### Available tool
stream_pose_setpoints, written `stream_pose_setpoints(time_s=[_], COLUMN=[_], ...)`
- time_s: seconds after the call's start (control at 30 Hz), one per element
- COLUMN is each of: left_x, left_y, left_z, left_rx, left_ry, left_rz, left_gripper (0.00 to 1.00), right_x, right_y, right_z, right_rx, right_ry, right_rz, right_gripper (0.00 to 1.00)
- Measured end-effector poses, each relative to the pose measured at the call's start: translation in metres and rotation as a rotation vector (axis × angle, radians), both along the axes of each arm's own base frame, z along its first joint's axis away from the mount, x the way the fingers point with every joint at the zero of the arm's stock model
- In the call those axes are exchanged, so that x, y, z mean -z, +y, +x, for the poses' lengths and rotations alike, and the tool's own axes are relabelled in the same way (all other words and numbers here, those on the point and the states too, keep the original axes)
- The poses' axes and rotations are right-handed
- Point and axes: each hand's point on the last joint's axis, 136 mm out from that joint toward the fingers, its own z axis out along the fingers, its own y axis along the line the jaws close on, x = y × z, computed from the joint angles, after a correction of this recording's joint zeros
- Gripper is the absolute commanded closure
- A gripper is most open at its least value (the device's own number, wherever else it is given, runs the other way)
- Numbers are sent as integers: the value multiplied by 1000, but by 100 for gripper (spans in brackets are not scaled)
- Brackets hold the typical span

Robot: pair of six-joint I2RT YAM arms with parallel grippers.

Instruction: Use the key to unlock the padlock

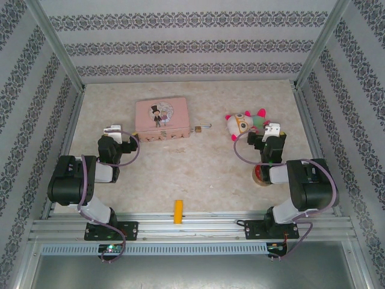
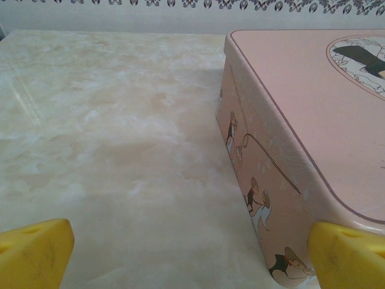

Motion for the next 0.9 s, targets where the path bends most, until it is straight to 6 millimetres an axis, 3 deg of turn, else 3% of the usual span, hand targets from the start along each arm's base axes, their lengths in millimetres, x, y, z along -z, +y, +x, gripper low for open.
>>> stream_pose_setpoints(time_s=[0.27, 0.9], left_x=[1, 1], left_y=[-4, -5], left_z=[0, 0], left_rx=[23, 27], left_ry=[3, 6], left_rz=[-1, -1], left_gripper=[1, 1], right_x=[4, 7], right_y=[17, 20], right_z=[4, 3], right_rx=[-100, -117], right_ry=[32, 41], right_rz=[29, 35], right_gripper=[2, 2])
